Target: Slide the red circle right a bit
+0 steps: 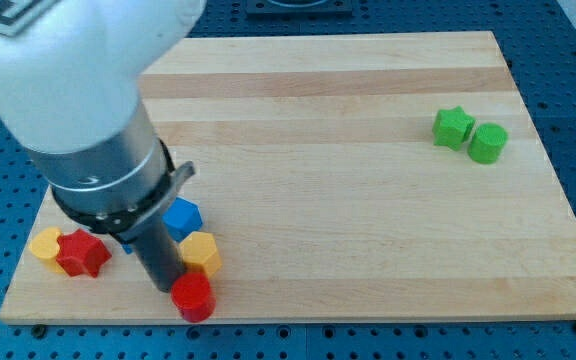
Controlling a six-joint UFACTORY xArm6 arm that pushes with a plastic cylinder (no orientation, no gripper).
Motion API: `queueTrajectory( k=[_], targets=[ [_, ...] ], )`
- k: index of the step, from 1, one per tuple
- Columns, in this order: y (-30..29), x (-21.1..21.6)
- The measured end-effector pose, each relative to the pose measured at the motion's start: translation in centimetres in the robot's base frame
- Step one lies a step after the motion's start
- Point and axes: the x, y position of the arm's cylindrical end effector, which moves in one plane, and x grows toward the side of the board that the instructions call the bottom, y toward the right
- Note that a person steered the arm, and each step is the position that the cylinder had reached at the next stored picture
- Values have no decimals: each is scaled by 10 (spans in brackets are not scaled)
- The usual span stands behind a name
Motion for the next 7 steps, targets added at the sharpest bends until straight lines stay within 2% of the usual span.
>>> queueTrajectory(
  k=[2,3,5,6,7],
  targets=[
    [-6,-7],
    [-48,27],
    [-44,28],
    [-4,28],
    [56,-5]
  ],
)
